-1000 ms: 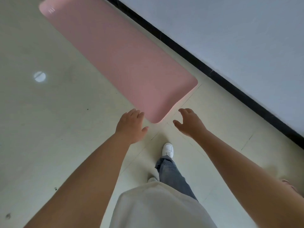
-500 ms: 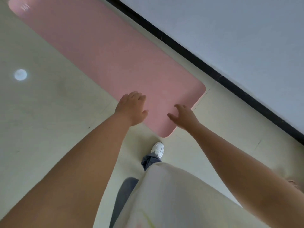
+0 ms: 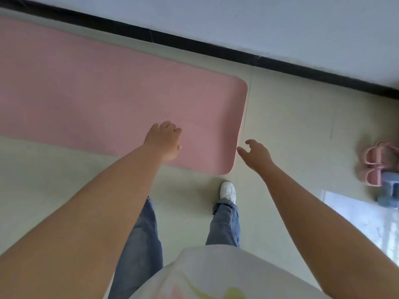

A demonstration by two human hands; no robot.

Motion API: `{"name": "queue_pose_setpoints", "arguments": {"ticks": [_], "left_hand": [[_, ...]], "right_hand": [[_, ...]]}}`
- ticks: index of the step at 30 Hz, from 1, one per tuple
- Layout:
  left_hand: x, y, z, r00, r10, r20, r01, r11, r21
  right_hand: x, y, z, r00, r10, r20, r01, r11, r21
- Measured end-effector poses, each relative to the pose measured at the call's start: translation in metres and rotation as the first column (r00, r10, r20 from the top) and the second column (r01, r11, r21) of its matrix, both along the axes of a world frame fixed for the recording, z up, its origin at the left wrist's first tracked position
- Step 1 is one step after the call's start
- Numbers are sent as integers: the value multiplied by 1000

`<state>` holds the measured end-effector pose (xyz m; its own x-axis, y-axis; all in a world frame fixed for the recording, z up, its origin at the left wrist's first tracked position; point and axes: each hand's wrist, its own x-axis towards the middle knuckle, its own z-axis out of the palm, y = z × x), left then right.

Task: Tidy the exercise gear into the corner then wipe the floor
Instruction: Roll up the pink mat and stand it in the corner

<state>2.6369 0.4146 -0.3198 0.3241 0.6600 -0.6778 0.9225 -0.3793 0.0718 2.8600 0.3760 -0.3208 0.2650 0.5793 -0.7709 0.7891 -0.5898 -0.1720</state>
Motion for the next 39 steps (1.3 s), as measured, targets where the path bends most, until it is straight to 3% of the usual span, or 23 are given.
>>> {"name": "queue_pose_setpoints", "arguments": {"ticks": [5,10,14,18,22,26,33,37,39], "left_hand": [[-12,10,-60,983,-185,11,185,983,-12],[-10,-4,-152,965,-256,-50,251,964,-85],[12,-13,-244,955,-294,-37,290,953,-82],[34,-12,-343,948,-318,-22,316,947,-53],[49,-2,-432,936,-351,-29,350,936,-26],[69,20,-501,921,-389,24,386,918,90],[84,50,-551,904,-398,160,354,902,246],[89,58,-546,932,-226,283,188,970,156],[86,63,-543,924,-167,345,136,984,114]], "right_hand": [[-31,-36,-61,986,-165,0,165,984,-68],[-62,-73,-156,979,-190,-67,176,968,-178],[-56,-81,-249,984,-168,-59,157,974,-163],[-23,-81,-344,986,-158,43,162,979,-124],[32,-67,-423,917,-331,221,357,930,-86],[68,-42,-479,826,-491,276,494,867,63],[80,-4,-503,774,-619,133,532,749,396],[73,17,-491,736,-677,-17,649,698,303],[72,21,-485,682,-697,-220,731,656,189]]}}
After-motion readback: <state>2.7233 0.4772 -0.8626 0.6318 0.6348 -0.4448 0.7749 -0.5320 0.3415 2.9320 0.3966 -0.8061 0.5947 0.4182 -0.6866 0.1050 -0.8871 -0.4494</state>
